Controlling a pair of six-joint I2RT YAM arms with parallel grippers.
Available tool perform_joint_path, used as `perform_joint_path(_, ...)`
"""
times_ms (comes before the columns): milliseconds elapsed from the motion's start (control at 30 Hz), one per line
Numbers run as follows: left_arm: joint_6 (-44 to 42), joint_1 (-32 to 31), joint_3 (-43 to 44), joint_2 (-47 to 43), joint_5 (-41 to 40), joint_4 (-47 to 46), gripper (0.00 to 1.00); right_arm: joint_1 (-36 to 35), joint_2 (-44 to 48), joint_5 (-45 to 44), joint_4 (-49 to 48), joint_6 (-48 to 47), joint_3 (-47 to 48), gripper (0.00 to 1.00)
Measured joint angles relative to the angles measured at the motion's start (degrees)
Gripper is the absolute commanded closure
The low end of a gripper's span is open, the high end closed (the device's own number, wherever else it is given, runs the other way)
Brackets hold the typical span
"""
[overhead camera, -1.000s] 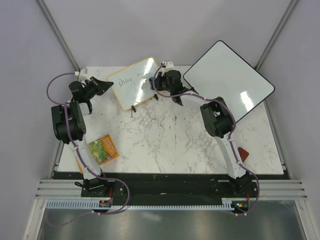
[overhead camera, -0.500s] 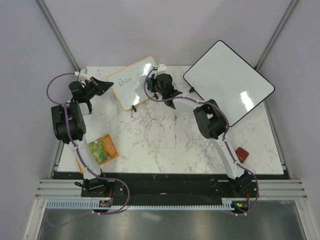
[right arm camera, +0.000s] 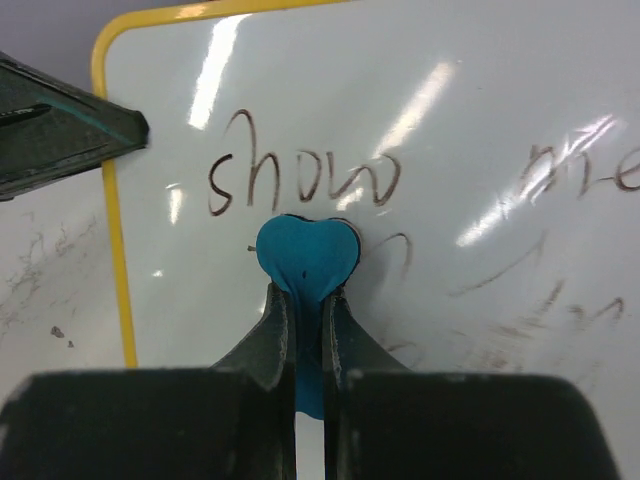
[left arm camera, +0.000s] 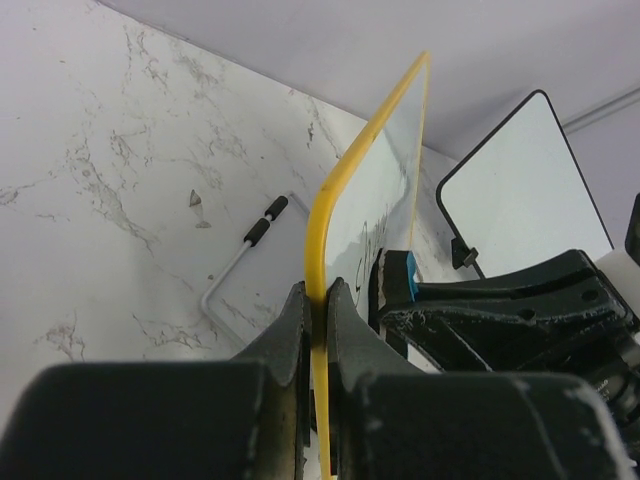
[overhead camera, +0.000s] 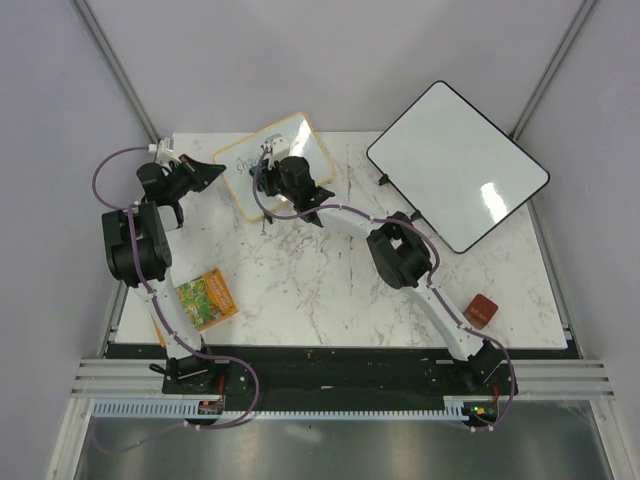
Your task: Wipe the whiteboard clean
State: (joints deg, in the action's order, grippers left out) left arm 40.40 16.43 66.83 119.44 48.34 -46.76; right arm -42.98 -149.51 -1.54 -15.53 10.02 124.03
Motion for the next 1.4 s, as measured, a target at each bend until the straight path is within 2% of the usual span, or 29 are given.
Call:
perform_joint_path(267,0.0,0.0,0.0,0.0,-0.2,0.2,0.98,-0.6,-1.5,-3.2,5.5,3.1,4.9,1.0)
perform_joint_path(700,0.0,-0.2,0.1,0.0,-0.2,1.0,0.98,7.4,-0.7,-8.3,10.5,10.3,5.3,1.0)
perform_joint_path(1133,0.0,-0.2,0.2,0.0,0.0,1.3,0.98,8.9,2.4,-2.9,8.9,9.8,-1.4,1.0)
perform_joint_path(1400,0.0,-0.1,0.2,0.0,0.2,1.5,0.98,6.3,2.9,-8.1,11.8,5.9,-1.0,1.0)
